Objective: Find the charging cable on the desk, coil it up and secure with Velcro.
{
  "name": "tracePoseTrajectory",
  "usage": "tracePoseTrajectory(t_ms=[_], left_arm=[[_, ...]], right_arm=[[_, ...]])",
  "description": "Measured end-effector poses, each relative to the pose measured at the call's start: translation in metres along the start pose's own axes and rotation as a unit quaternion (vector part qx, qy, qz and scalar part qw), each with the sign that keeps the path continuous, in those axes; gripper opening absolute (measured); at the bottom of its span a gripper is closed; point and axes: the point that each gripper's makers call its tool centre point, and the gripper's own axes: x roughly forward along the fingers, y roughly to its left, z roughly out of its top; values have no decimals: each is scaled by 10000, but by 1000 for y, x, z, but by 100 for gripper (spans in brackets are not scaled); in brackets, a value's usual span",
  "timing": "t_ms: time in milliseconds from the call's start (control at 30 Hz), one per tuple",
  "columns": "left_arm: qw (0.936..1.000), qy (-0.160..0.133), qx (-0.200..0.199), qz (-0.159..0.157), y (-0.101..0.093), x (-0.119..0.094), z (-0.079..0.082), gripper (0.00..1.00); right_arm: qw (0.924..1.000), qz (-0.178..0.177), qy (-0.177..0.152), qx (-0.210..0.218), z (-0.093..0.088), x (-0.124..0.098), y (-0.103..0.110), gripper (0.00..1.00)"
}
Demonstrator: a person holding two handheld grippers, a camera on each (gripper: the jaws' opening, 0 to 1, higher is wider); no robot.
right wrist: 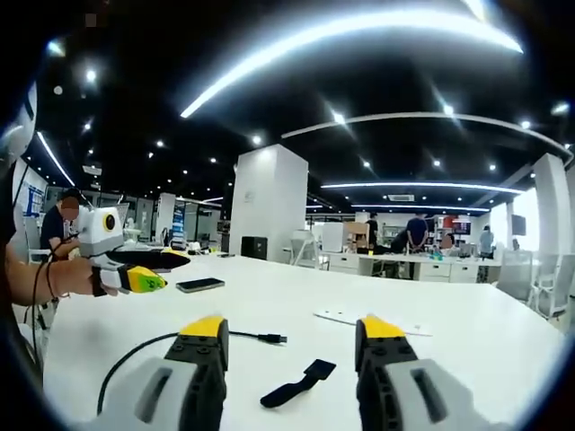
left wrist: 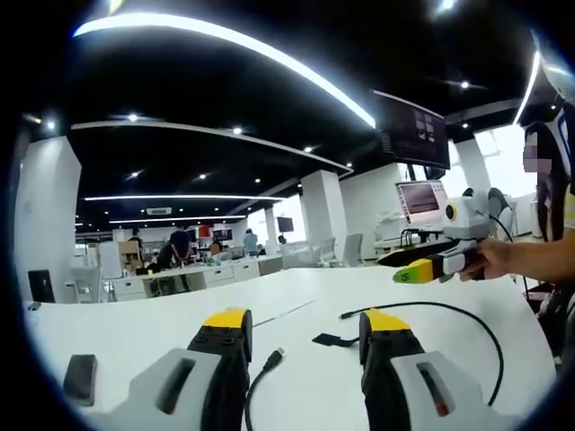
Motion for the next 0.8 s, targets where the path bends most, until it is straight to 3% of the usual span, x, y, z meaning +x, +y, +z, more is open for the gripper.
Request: tracePoseTrajectory(t_ms=[800], left_arm=[[10000,55,-14,35,4,-8,-12,48]], right_arm=[[9997,128,160,-113,-7,22,6,56]])
